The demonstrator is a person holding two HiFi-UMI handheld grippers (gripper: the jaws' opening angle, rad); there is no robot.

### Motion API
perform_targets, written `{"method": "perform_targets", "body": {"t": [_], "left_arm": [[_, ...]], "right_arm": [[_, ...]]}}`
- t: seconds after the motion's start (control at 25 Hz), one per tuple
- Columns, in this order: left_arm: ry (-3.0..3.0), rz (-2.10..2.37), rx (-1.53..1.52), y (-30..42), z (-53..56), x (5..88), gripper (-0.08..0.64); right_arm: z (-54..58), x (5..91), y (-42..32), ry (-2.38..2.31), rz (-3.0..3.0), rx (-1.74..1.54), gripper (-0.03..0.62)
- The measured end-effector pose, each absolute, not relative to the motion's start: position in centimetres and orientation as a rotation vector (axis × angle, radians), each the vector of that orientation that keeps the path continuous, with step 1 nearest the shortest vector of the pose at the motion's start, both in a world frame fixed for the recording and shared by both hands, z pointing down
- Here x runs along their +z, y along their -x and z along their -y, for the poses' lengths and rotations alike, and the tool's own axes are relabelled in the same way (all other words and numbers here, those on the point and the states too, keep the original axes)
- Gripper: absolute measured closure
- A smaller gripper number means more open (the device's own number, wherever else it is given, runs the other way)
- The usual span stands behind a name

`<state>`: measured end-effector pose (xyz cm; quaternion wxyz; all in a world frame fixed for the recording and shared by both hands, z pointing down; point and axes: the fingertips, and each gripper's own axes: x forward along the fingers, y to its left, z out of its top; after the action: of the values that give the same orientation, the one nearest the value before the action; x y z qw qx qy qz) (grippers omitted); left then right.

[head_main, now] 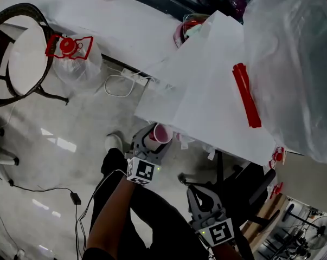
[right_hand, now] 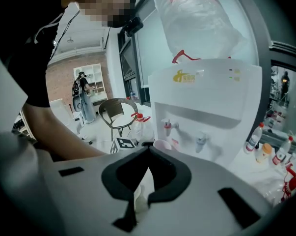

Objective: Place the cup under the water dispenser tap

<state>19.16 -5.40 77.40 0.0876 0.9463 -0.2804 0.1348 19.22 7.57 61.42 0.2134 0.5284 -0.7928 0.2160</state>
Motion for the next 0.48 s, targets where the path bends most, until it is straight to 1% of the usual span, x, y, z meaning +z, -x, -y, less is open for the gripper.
{"method": "perform_targets", "body": {"t": [0.32, 0.48], "left_arm": [[-2.859, 0.783, 0.368, -20.9, 5.6, 79.8, 0.261], [-2.911, 0.747, 0.435, -21.3, 5.1, 81.3, 0.261]], "right_arm": [[-8.0, 64.3, -20.0, -1.46, 2.176, 0.604, 0.592], [-8.0, 65.3, -19.8, -1.452, 2.176, 0.618, 0.594]]}}
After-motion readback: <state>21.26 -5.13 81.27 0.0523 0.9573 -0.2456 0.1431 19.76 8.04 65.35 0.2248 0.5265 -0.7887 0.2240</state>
